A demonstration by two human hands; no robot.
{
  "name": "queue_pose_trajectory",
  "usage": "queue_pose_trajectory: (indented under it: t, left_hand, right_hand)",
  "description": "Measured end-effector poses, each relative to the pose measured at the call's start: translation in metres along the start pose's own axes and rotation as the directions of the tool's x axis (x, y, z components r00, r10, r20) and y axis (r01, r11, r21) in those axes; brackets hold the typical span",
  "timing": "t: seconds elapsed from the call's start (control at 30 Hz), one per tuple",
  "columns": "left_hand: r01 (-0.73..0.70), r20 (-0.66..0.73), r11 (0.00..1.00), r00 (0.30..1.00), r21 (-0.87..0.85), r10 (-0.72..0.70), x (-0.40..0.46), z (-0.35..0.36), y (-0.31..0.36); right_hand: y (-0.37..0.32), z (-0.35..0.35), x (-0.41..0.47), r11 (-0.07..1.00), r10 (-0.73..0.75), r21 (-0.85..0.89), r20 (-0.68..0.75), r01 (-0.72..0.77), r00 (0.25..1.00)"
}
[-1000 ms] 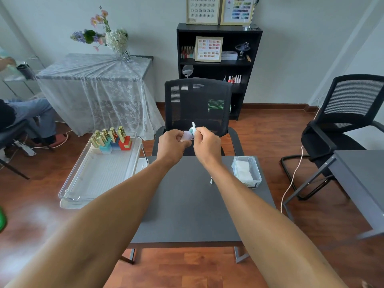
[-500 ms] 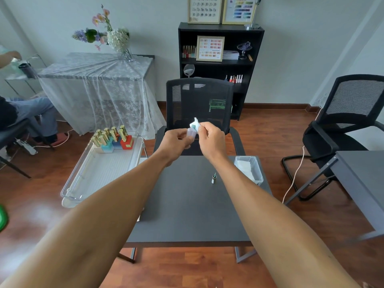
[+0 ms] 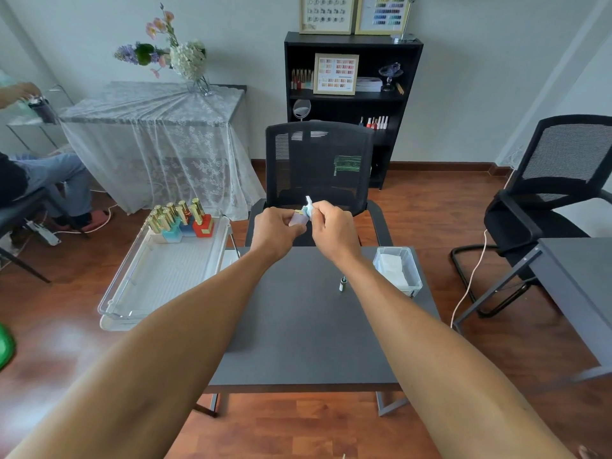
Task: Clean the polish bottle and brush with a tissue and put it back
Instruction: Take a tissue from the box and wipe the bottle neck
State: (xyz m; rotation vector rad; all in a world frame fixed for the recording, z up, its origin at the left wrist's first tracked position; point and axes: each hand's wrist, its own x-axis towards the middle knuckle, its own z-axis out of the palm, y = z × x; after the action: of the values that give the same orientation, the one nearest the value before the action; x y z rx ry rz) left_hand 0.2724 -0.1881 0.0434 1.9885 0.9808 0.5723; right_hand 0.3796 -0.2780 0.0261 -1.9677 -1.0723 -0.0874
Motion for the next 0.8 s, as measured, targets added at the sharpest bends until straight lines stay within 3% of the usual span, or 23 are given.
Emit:
queue_pose_trajectory:
  t: [0.13, 0.23, 0.33, 0.63, 0.8]
  left_hand:
    - [-0.004, -0.062, 1.0, 0.998, 0.03, 0.006, 0.002, 0.001, -0.002]
    - [0.007, -0.088, 1.0, 0.996, -0.011, -0.007, 0.005, -0.001, -0.004]
    - [0.012, -0.075, 1.0, 0.997, -0.018, -0.014, 0.008, -0.003, -0.006]
    - [-0.024, -0.057, 0.998, 0.998, -0.065, 0.02, 0.011, -0.001, -0.004]
    - [-0.008, -0.085, 0.998, 0.996, -0.056, 0.004, 0.011, 0.004, -0.006]
  right_hand:
    - [-0.004, 0.0, -0.001, 0.993, 0.048, 0.108, -0.004, -0.047, 0.999]
    - [-0.003, -0.002, 0.006, 0.89, 0.317, 0.368, -0.076, -0.269, 0.945]
    - [-0.001, -0.007, 0.016, 0.778, 0.491, 0.484, -0.072, -0.4, 0.868]
    - [-0.014, 0.008, 0.024, 0.742, 0.48, 0.529, 0.008, -0.411, 0.877]
    - [-0.018, 0.017, 0.018, 0.725, 0.543, 0.508, -0.006, -0.465, 0.84]
